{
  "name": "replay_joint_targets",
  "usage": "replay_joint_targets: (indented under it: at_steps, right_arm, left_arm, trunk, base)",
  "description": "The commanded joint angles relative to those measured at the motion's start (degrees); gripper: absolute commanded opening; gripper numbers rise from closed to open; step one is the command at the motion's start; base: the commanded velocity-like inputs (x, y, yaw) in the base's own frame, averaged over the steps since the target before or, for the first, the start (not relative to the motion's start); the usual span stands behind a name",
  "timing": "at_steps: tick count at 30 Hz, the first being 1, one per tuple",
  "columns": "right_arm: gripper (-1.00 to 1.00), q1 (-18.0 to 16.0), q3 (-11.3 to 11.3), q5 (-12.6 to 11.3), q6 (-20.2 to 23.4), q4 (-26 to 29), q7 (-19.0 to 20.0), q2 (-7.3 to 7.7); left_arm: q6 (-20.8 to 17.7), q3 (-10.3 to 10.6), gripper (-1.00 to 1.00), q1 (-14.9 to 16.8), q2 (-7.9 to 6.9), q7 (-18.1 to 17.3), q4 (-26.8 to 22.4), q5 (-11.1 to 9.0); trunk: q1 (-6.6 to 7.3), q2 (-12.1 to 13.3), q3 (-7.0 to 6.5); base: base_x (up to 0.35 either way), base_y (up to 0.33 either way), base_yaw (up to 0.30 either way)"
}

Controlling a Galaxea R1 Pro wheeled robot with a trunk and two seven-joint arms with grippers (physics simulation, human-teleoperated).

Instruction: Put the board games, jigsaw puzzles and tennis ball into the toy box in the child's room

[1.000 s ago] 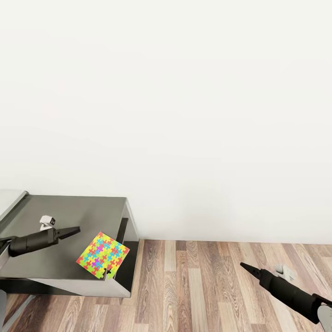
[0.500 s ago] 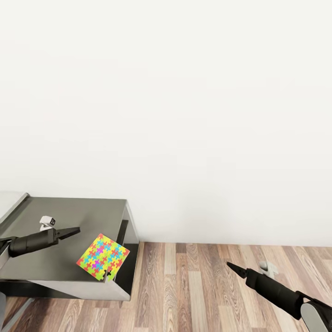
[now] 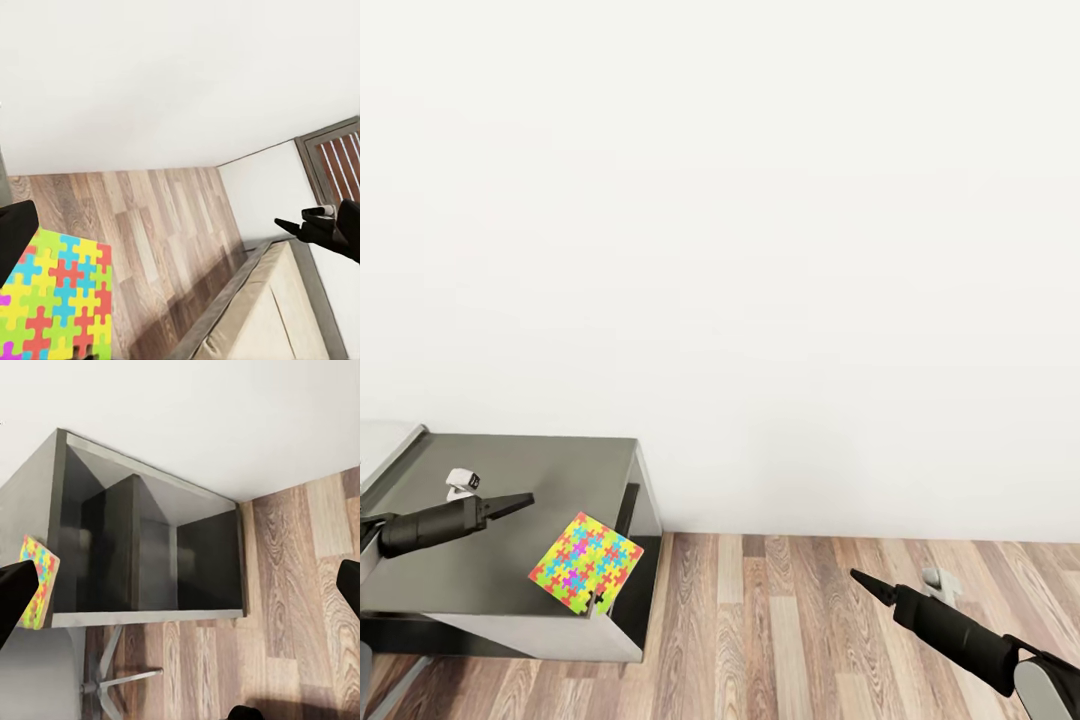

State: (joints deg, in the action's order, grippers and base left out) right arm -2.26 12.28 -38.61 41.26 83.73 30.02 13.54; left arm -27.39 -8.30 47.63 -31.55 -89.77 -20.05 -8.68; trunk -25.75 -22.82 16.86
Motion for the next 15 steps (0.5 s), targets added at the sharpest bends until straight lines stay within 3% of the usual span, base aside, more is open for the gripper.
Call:
replay_joint_targets:
  at_steps: [1, 8, 15]
  right_arm:
    - [1.0, 0.0, 0.1, -0.2, 0.4, 0.0, 0.1, -0.01]
    - [1.0, 0.2, 0.2, -0.5, 0.4, 0.8, 1.6, 0.0]
    - [1.0, 0.3, 0.1, -0.5, -0.2, 3.9, 10.6, -0.01]
  left_arm:
    - [-0.6, 0.0, 1.0, 0.0, 0.0, -0.2, 0.0, 0.1]
    - [-0.6, 0.0, 1.0, 0.0, 0.06, -0.2, 0.0, 0.1]
    - [-0.5, 0.0, 1.0, 0.0, 1.23, -0.2, 0.0, 0.1]
  trunk:
    - [-0.03, -0.1, 0.0]
    - [-0.03, -0.1, -0.66]
    - [-0.03, -0.1, -1.33]
  base:
    - [0.0, 0.066, 0.0]
    - [0.0, 0.028, 0.0]
    - [0.0, 0.003, 0.0]
